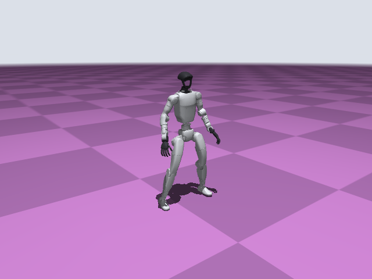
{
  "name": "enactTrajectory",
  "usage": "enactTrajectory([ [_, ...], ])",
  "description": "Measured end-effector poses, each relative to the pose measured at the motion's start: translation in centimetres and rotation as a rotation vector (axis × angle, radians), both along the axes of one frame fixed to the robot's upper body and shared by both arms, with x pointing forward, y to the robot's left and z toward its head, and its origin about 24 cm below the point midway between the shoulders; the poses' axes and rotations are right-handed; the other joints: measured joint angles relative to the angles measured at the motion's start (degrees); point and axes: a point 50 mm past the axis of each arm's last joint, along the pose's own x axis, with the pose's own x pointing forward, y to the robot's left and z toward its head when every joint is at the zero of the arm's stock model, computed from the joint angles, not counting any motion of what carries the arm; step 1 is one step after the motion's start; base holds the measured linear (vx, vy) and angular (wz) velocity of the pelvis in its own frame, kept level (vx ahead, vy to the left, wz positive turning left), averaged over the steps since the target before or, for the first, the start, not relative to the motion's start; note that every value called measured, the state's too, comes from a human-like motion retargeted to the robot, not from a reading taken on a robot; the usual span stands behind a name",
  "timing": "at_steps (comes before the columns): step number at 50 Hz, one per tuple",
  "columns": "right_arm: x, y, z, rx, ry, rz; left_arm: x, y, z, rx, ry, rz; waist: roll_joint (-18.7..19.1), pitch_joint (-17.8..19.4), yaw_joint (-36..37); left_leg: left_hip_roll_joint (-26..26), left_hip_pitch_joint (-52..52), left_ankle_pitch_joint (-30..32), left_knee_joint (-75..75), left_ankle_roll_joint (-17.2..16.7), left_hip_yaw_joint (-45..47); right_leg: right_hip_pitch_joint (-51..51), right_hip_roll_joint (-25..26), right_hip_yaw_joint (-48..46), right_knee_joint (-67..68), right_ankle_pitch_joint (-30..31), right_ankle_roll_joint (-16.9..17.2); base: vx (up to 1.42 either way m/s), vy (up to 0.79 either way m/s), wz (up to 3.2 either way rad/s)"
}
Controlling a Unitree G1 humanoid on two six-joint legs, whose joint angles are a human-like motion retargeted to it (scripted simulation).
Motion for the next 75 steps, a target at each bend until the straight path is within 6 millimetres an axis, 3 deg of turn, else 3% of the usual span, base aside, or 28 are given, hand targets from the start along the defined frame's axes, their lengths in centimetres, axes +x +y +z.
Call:
enactTrajectory([
  [8, -3.2, 0.2, -1.2, 0.022, 0.102, -0.067, -3.3, -1.0, -1.2, -0.047, 0.081, 0.040, 1.11, -1.00, 0.86, 0.95, 1.68, -0.15, -0.90, 0.52, 0.67, 2.28, 0.78, -1.37, -2.28, 0.78, -0.49, 0.08, -0.05, -0.03],
  [13, -4.1, -0.1, -1.3, 0.022, 0.123, -0.112, -4.7, -1.6, -1.5, -0.096, 0.063, 0.093, 1.47, -1.24, 1.60, 1.57, 2.30, -0.04, -1.77, 0.74, 1.37, 2.66, 1.30, -1.78, -3.19, 0.53, -1.02, 0.02, -0.01, -0.01],
  [19, -2.7, -0.3, -0.8, -0.005, 0.017, -0.191, -5.8, -1.6, -1.3, -0.176, 0.019, 0.221, 1.34, -0.11, 2.59, 2.04, 2.39, 0.15, -1.75, 1.50, 2.70, 1.67, 1.42, -1.97, -2.50, -0.01, -2.13, 0.00, 0.00, -0.06],
  [25, -1.4, 0.3, -0.6, 0.019, -0.020, -0.144, -6.9, -1.9, -2.1, -0.161, 0.116, 0.226, 1.06, 1.00, 2.93, 1.98, 1.73, 0.43, -1.51, 1.45, 2.12, 1.34, 0.49, -5.06, -1.13, 0.00, -2.60, 0.00, 0.00, 0.09],
  [30, -1.9, 1.3, -0.8, 0.041, -0.009, -0.073, -6.2, -1.7, -2.2, -0.096, 0.157, 0.148, 1.22, 1.30, 3.97, 2.28, -0.32, -1.12, 1.55, 1.56, 0.55, 2.60, 0.56, -7.17, -1.39, -0.01, -2.98, 0.02, 0.01, 0.34],
  [35, -1.3, 2.1, -1.3, 0.041, 0.046, 0.001, -3.7, -1.3, -1.5, -0.094, 0.080, 0.150, 0.40, 1.16, 6.74, 1.38, 0.77, 0.72, -2.59, 2.19, 0.23, 1.82, 0.12, -6.73, -1.82, 0.72, -1.88, 0.00, 0.00, 0.04],
  [42, 1.4, 2.6, -0.5, 0.004, -0.030, 0.086, -1.1, -1.2, -0.5, -0.099, -0.039, 0.136, -0.11, 0.80, 8.49, 1.33, 1.21, 0.18, -2.22, 2.13, 1.38, 1.65, 0.05, -5.63, -2.26, 0.92, -1.55, 0.00, 0.00, 0.00],
  [48, 4.1, 3.6, 0.5, 0.054, -0.150, 0.099, -0.6, -1.3, -0.3, -0.109, -0.043, 0.090, -0.33, -0.24, 6.91, 1.09, 1.54, -0.42, -1.87, 2.07, 1.69, 1.87, -0.23, -5.38, -2.26, 0.93, -1.68, 0.00, 0.00, 0.00],
  [54, 5.2, 4.6, 1.0, 0.112, -0.199, 0.132, -0.2, -1.5, -0.2, -0.084, -0.046, 0.007, -0.57, -0.85, 6.13, 1.01, 2.43, -1.11, -1.64, 1.98, 2.54, 1.99, -0.39, -4.58, -2.03, 0.77, -1.84, 0.04, 0.01, -0.12],
  [63, 4.0, 4.7, 0.2, 0.087, -0.129, 0.177, 0.3, -1.1, 0.6, -0.089, -0.126, 0.016, -1.10, -1.38, 5.51, 1.40, 3.26, -1.98, -1.23, 2.16, 3.92, 1.75, -0.06, -3.36, -1.90, 0.35, -1.87, 0.06, 0.00, -0.14],
  [70, 1.2, 3.2, -0.8, 0.045, -0.033, 0.106, -0.9, 0.6, 0.8, -0.076, -0.125, 0.072, -1.94, -3.51, 4.03, 1.53, 1.80, -1.90, -1.58, 2.40, 4.28, 0.07, 0.15, -3.21, -2.31, 0.38, -1.66, 0.03, 0.00, -0.02],
  [75, 0.7, 2.0, 0.1, 0.040, -0.106, 0.049, -1.7, 2.3, 1.6, -0.089, -0.162, 0.148, -1.73, -1.41, 2.87, 2.33, 0.42, -1.84, -0.73, 2.81, 4.34, -1.42, 1.07, -2.46, -1.93, 0.27, -2.90, 0.00, 0.00, 0.00],
])
